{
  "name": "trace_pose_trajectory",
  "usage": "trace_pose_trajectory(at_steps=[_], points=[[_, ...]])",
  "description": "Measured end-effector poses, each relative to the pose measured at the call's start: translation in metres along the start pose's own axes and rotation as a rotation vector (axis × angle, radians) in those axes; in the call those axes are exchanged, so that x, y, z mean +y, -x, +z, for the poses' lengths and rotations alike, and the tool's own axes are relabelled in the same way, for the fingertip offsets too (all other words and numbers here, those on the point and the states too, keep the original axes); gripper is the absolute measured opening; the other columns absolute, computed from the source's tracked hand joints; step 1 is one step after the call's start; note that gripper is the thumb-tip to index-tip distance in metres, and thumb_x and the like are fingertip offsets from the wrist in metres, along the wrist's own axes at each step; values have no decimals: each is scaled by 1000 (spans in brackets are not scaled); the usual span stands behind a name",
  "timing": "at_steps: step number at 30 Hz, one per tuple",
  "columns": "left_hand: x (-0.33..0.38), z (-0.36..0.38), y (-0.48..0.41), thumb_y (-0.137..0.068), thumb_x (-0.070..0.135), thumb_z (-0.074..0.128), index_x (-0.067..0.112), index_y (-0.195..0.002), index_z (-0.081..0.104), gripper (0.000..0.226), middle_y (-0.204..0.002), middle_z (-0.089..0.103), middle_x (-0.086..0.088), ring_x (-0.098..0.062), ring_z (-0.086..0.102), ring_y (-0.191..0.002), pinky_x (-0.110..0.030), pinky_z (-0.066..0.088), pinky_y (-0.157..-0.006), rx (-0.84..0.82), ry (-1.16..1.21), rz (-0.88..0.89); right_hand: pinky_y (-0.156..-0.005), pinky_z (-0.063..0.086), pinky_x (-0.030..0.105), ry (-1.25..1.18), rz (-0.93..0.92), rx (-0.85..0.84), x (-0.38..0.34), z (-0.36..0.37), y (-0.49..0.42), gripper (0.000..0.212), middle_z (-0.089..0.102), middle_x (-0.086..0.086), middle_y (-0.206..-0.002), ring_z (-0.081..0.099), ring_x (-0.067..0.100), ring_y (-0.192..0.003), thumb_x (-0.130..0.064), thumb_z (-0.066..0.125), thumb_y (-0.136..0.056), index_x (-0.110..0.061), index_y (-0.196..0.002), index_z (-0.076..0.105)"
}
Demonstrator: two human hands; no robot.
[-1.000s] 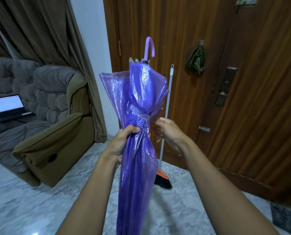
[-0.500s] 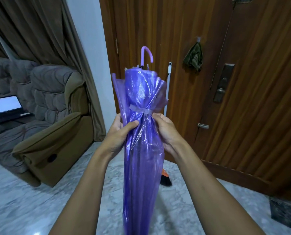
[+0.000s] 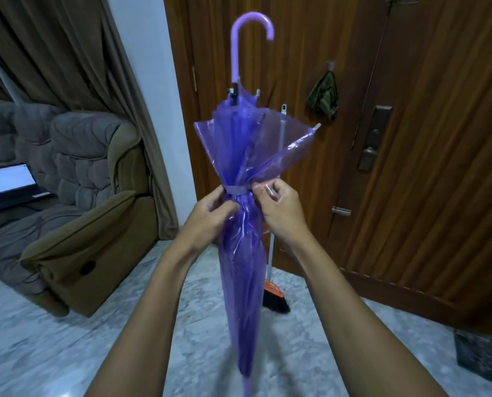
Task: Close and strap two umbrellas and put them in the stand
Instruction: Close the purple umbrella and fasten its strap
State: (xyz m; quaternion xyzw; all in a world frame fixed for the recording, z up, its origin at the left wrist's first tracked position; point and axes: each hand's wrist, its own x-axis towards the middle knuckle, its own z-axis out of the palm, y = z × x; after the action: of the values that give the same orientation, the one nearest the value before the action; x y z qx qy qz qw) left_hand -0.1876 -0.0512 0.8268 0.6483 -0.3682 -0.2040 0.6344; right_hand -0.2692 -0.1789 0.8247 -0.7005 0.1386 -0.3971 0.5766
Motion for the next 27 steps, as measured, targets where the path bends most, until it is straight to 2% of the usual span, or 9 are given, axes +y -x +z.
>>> trace_pose_trajectory(at_steps=[4,6,9,12,16,20,23,25,27], points=[[-8,5,0,-69,35,81,21,-127,55,65,-117,68,-2,-17,68,-106,-37,55,-91,66,-74,19,-62,54,25,-11,21,-88,-8,4,4,17,69,0,-76,63,5,-67,-18,64,-95,-22,-79,66],[-11,2,-1,-75,29,78,20,-123,59,53,-114,70,-8,-23,70,-101,-41,56,-88,117,15,-14,-70,57,37,-21,71,-186,-13,3,5,15,68,7,-80,65,15,-75,-22,62,-97,-20,-82,66],[-16,-5,1,-88,8,66,11,-121,61,34,-109,71,-17,-25,72,-87,-34,57,-75,132,206,-52,-74,59,26,-104,164,-274,-13,-2,1,14,68,8,-88,68,16,-86,-19,60,-98,-14,-86,65],[-15,-3,6,-89,0,62,5,-121,61,33,-98,73,-14,-20,72,-76,-28,58,-66,138,389,-55,-86,56,31,-47,184,-234,-3,-5,-4,10,75,0,-88,71,14,-89,-21,65,-95,-15,-89,70],[-14,-1,11,-85,3,60,5,-122,60,36,-94,74,-11,-17,72,-72,-27,59,-65,104,569,-57,-63,50,14,-59,251,-207,-2,0,-4,13,72,-2,-89,67,4,-75,-19,62,-96,-9,-101,68],[-17,-4,14,-82,8,57,5,-125,59,43,-104,71,-15,-23,71,-83,-32,60,-76,12,673,-144,-53,48,21,-133,274,-238,-5,10,2,12,68,-4,-76,63,6,-61,-17,56,-100,-19,-90,62],[-20,-8,11,-78,7,60,7,-119,63,41,-104,72,-15,-22,72,-84,-32,59,-78,6,536,-199,-65,50,19,-113,257,-241,0,12,6,12,68,-2,-85,64,3,-71,-16,55,-100,-19,-90,60],[-21,-14,8,-72,12,61,10,-113,68,42,-115,67,-19,-25,69,-96,-36,55,-89,21,367,-194,-68,52,20,-71,237,-237,4,12,11,12,68,-2,-87,65,5,-76,-15,55,-100,-19,-89,60],[-17,-17,6,-72,22,59,12,-105,71,36,-109,70,-13,-19,70,-92,-31,55,-84,47,204,-156,-70,52,23,-31,218,-220,7,13,14,13,68,-1,-86,65,9,-78,-16,56,-99,-18,-87,59]])
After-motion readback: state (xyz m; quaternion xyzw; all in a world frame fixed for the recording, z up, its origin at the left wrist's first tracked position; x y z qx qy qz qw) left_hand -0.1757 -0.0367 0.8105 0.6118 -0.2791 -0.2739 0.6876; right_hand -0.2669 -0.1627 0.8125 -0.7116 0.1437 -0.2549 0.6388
